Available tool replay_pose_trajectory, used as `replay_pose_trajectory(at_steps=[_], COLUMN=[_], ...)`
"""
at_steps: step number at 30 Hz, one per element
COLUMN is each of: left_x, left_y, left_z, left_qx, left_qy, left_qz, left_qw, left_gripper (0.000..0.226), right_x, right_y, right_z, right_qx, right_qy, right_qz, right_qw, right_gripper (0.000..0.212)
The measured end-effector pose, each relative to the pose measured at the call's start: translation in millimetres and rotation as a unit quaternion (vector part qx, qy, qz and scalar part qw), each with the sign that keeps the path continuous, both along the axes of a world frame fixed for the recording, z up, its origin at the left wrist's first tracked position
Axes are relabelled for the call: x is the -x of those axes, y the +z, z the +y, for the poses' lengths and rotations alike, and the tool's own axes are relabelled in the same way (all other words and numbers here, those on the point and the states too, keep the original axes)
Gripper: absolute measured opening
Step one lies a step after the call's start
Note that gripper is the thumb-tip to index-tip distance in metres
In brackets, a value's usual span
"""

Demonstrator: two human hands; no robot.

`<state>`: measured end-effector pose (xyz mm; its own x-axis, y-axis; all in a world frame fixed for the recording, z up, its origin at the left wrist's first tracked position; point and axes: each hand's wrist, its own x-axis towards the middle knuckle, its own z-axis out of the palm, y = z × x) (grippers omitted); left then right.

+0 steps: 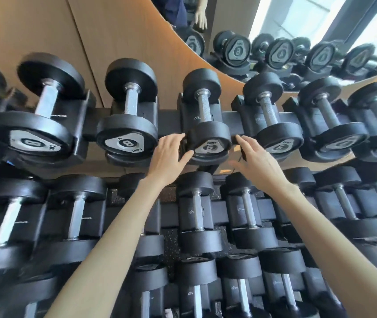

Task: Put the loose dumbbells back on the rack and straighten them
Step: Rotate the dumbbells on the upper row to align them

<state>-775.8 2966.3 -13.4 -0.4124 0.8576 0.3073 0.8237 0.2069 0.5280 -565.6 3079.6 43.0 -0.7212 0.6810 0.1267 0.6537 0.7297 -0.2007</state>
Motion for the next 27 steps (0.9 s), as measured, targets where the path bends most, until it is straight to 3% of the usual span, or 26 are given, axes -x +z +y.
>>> replay_pose_trajectory(at_steps=[2, 5, 10, 16, 27], left_x=[-9, -29, -68, -93, -66], left_y=[9, 16, 16, 6, 7], left_z=[-41, -100, -173, -230, -248], left_qx=[0.011, 0.031, 0.081, 0.121, 0.122], left_qy=[0.021, 0.078, 0.140, 0.166, 0.141], left_qz=[0.095, 0.158, 0.177, 0.199, 0.216], left_qw=[0.995, 0.984, 0.971, 0.958, 0.958], left_gripper=[0.058, 0.067, 0.065, 0.062, 0.062], right_x=[-7, -16, -31, -40, -7], right_y=[4, 2, -17, -48, -52], right_z=[-20, -56, -110, -156, -180], right_qx=[-0.049, -0.097, -0.107, -0.055, -0.031], right_qy=[0.016, 0.054, 0.110, 0.146, 0.168], right_qz=[0.023, 0.053, 0.080, 0.040, 0.034], right_qw=[0.998, 0.992, 0.985, 0.987, 0.985], right_gripper=[0.068, 0.068, 0.068, 0.067, 0.066])
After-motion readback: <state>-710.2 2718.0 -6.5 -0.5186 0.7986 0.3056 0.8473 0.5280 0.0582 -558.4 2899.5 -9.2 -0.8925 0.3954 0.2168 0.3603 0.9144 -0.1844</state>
